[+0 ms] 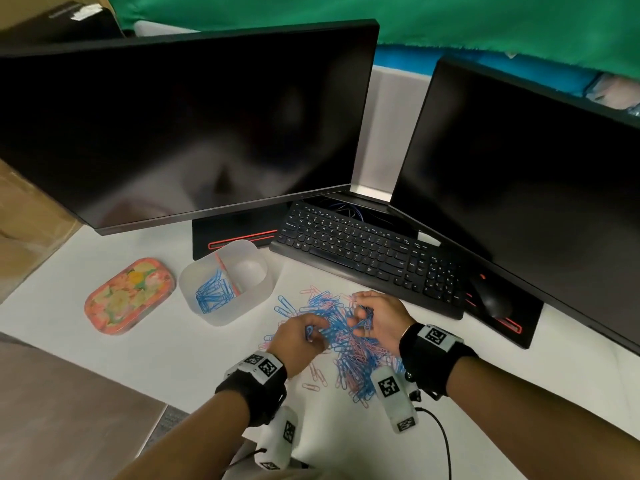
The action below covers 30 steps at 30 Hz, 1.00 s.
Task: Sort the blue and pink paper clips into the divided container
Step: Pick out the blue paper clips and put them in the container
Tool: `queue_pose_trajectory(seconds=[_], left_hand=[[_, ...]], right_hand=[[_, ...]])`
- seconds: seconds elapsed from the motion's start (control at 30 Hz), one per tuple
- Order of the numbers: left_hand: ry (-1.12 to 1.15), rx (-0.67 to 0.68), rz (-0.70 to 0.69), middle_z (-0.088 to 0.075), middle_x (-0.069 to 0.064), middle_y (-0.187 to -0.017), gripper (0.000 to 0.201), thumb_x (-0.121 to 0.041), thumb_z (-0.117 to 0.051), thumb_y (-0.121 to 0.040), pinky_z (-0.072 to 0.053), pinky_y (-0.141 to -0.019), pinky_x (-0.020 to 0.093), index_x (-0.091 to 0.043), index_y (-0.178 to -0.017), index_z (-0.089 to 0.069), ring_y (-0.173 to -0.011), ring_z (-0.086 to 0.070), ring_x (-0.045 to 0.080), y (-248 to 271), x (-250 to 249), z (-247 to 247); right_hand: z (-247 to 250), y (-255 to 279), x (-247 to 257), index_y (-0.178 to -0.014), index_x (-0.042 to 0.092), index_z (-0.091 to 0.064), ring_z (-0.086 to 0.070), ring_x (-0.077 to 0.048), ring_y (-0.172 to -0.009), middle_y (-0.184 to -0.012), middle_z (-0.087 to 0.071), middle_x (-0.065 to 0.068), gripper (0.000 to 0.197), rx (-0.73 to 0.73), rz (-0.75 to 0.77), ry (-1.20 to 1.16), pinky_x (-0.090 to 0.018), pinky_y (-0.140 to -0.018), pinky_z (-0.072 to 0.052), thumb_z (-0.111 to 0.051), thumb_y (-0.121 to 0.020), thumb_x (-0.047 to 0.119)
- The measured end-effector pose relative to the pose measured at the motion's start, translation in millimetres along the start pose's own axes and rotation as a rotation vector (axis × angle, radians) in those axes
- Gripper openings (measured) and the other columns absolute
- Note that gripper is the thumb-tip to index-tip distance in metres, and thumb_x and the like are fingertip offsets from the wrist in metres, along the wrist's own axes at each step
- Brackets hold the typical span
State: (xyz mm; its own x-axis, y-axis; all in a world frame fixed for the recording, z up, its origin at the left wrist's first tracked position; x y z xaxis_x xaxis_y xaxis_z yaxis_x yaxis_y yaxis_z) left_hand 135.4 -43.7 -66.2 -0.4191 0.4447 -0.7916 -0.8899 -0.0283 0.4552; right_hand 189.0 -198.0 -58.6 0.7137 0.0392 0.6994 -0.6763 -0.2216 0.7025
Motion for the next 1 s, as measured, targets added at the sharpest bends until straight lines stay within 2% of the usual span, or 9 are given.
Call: queue_pose_trajectory(seconds=[0.07,0.13,0.23,0.4,0.5,0.63,0.7,0.83,1.0], left_hand=[[0.134,0.031,0.043,-0.064,-0.003,-0.076,0.021,-0.007,-0.068,-0.083,-0.048,-0.07,0.021,-0.019,-0.101,-0.067,-0.063,-0.057,0.006,1,-1,2],[0.227,0.041,0.046,-0.067,-0.001,-0.074,0.019,-0.002,-0.066,-0.085,-0.046,-0.061,0.012,-0.01,-0.103,-0.069,-0.055,-0.056,-0.002,6,-7,8],[0.347,0.021,0.093,-0.069,0.0,-0.073,0.018,-0.001,-0.058,-0.09,-0.037,-0.047,0.012,-0.014,-0.094,-0.07,-0.049,-0.049,0.003,14,-8,21],[0.397,-0.083,0.126,-0.061,-0.007,-0.059,0.019,-0.002,-0.053,-0.091,-0.033,-0.046,0.019,-0.01,-0.092,-0.069,-0.042,-0.04,0.005,33,-8,70],[0.176,-0.232,0.075,-0.065,-0.003,-0.068,0.021,-0.006,-0.054,-0.091,-0.039,-0.05,0.014,-0.018,-0.085,-0.07,-0.053,-0.052,0.002,41,-9,129],[-0.216,-0.431,0.109,-0.07,0.004,-0.086,0.016,-0.015,-0.056,-0.089,-0.046,-0.074,0.023,-0.017,-0.089,-0.072,-0.083,-0.063,0.021,40,-2,207],[-0.383,-0.421,0.145,-0.072,0.01,-0.095,0.018,-0.016,-0.055,-0.087,-0.05,-0.08,0.03,-0.013,-0.091,-0.072,-0.091,-0.064,0.028,29,3,223],[-0.638,-0.218,0.203,-0.07,0.01,-0.107,0.026,-0.015,-0.051,-0.083,-0.052,-0.083,0.031,-0.011,-0.1,-0.071,-0.098,-0.064,0.028,10,12,211],[-0.531,-0.276,0.21,-0.066,0.002,-0.112,0.042,-0.004,-0.054,-0.08,-0.048,-0.086,0.027,-0.018,-0.119,-0.06,-0.105,-0.06,0.021,11,12,233]], right_hand=[[-4,-2,-4,-0.095,0.014,-0.053,-0.056,-0.021,-0.057,-0.058,-0.045,0.0,0.004,0.011,-0.049,-0.028,-0.033,-0.066,-0.046,-0.049,-0.096,0.015],[-9,-5,-10,-0.094,0.014,-0.052,-0.05,-0.02,-0.052,-0.058,-0.043,0.0,0.003,0.013,-0.104,-0.055,-0.035,-0.064,-0.047,-0.05,-0.095,0.016],[-20,-4,-14,-0.088,0.01,-0.05,-0.039,-0.018,-0.047,-0.056,-0.04,-0.002,0.007,0.011,-0.173,-0.018,-0.031,-0.055,-0.044,-0.05,-0.094,0.014],[-68,1,6,-0.085,0.008,-0.054,-0.032,-0.015,-0.043,-0.057,-0.041,-0.004,0.006,0.113,-0.149,0.169,-0.021,-0.044,-0.03,-0.055,-0.091,0.009],[-113,1,22,-0.092,0.007,-0.058,-0.033,-0.014,-0.044,-0.061,-0.044,-0.004,0.004,0.211,-0.084,0.299,-0.018,-0.04,-0.028,-0.054,-0.091,0.008],[-167,0,36,-0.092,0.006,-0.062,-0.036,-0.015,-0.049,-0.066,-0.048,-0.006,0.011,0.28,-0.045,0.426,-0.017,-0.04,-0.028,-0.051,-0.09,0.004],[-189,0,43,-0.089,0.008,-0.063,-0.038,-0.015,-0.05,-0.069,-0.051,-0.007,0.015,0.286,-0.032,0.491,-0.018,-0.042,-0.031,-0.049,-0.09,0.002],[-222,-1,54,-0.093,0.008,-0.062,-0.042,-0.015,-0.051,-0.081,-0.055,-0.014,0.021,0.294,0.002,0.613,-0.021,-0.045,-0.036,-0.048,-0.086,-0.005],[-252,-8,69,-0.114,0.002,-0.058,-0.051,-0.017,-0.054,-0.073,-0.055,-0.009,0.029,0.277,0.067,0.779,-0.028,-0.052,-0.045,-0.043,-0.091,-0.004]])
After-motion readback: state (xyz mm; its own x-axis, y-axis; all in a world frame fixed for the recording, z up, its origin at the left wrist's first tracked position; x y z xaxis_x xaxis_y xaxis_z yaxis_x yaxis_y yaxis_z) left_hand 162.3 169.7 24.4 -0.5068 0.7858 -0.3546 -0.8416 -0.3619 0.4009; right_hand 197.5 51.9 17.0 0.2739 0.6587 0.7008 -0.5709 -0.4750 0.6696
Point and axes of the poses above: each hand's wrist, its own y-axis away from the middle knuckle, its own z-axis out of the back of the hand, x = y × z, the point moved 10 cm from there along -y, towards the middle knuckle
